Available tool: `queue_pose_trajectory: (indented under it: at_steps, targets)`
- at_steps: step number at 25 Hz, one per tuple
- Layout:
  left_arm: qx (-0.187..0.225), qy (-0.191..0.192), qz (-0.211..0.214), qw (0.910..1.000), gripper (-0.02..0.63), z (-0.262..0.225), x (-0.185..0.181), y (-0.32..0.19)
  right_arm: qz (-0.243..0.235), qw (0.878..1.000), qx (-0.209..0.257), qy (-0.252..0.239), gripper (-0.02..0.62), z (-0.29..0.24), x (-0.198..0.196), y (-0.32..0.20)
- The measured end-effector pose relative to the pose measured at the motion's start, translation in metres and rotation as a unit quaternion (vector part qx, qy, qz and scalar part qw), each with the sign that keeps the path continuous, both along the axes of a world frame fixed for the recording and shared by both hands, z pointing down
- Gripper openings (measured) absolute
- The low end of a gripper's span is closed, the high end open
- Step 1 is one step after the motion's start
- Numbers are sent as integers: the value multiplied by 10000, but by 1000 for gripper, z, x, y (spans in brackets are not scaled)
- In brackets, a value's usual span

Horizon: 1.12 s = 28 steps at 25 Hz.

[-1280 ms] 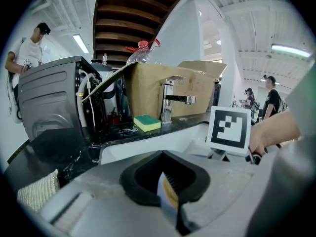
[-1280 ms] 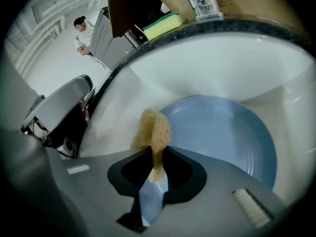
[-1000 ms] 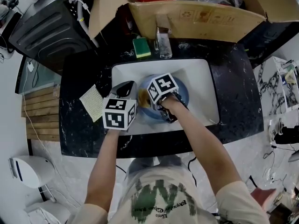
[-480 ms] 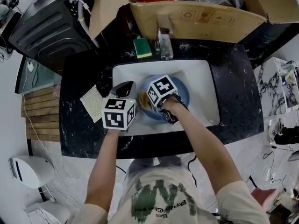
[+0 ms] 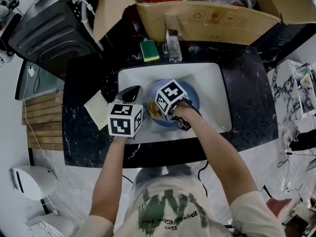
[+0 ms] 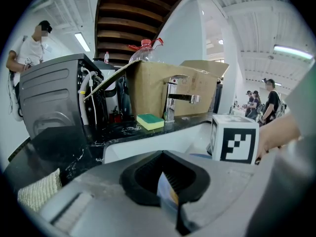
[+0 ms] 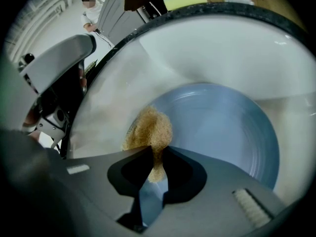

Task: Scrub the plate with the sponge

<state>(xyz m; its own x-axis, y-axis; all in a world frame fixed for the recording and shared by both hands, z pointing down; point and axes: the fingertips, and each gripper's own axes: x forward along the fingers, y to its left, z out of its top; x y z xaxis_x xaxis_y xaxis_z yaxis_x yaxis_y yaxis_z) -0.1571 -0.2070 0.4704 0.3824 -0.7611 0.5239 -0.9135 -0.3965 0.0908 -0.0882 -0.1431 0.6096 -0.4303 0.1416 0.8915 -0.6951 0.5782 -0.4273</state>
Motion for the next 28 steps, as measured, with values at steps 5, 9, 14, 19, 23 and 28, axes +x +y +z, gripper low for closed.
queue_pose_trajectory:
  at_steps: [5, 9, 14, 19, 23, 28]
  targets:
    - [-5, -5, -4, 10000, 3, 0, 0, 0, -101, 9998, -135, 47, 61, 1, 6, 5]
    - [-6, -6, -3, 10000, 3, 0, -1, 0, -127, 9995, -288, 64, 61, 1, 12, 10]
    - [-12, -23, 17, 10000, 3, 1, 1, 1, -255, 9989, -355, 155, 61, 1, 20, 13]
    - [-6, -19, 46, 10000, 3, 1, 5, 1, -332, 9981, -480, 177, 61, 2, 29, 18]
    - [4, -23, 62, 10000, 3, 0, 8, 0, -374, 9975, -556, 215, 61, 1, 37, 20]
    - [8, -34, 56, 10000, 3, 0, 9, 1, -492, 9964, -581, 364, 61, 1, 51, 21]
